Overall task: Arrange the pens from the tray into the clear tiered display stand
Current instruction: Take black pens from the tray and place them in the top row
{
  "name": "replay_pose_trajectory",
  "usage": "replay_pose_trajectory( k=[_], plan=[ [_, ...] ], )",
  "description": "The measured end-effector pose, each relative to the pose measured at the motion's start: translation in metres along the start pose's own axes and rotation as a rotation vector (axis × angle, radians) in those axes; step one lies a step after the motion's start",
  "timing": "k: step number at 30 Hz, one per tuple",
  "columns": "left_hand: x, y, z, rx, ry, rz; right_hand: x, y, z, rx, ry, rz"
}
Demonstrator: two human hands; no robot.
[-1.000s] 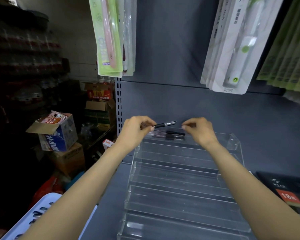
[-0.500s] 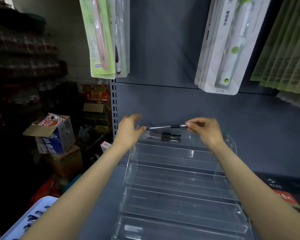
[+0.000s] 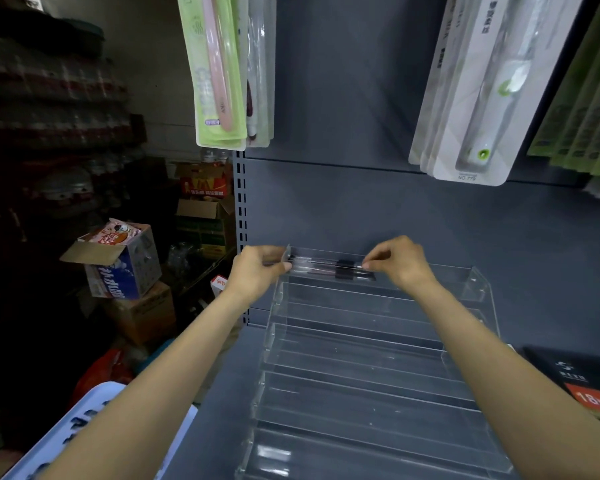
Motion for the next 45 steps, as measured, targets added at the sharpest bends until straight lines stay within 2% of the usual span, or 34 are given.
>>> replay_pose_trajectory(
  k=[8,13,16,21,27,31,36,45],
  plan=[
    [-0.001,-0.002,0.002,-0.001,0.041,0.044,0.001,-0.002,-0.006,0.044,-0.084,0.039],
    [-0.011,0.005,0.008,0.044,0.118,-0.023,0.004,-0.021,0.007,-0.049,0.027,-0.105],
    [-0.028,0.011,0.018,0.099,0.150,-0.070,0.022,-0.049,0.021,-0.126,0.000,-0.228],
    [-0.082,-0.016,0.052,0.126,0.165,-0.120,0.080,-0.113,0.051,-0.205,-0.121,-0.373],
    [-0.170,-0.121,0.104,-0.020,0.125,-0.164,0.202,-0.188,0.100,-0.222,-0.256,-0.295],
    [-0.206,-0.207,0.139,-0.156,0.031,-0.267,0.310,-0.199,0.123,-0.124,-0.375,-0.083],
    [-0.213,-0.298,0.163,-0.305,-0.149,-0.305,0.422,-0.154,0.139,0.131,-0.537,0.069],
    [-0.170,-0.388,0.171,-0.312,-0.494,-0.352,0.499,-0.092,0.134,0.297,-0.613,0.348]
  ],
)
Point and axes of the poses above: each hand's wrist, its own z-axis away from the middle knuckle, its own x-axis out of the palm, y = z × x, the point moved 7 cm from there along -z, towards the middle knuckle, and after that the axes turned 9 degrees about x, right-handed, at the moved point
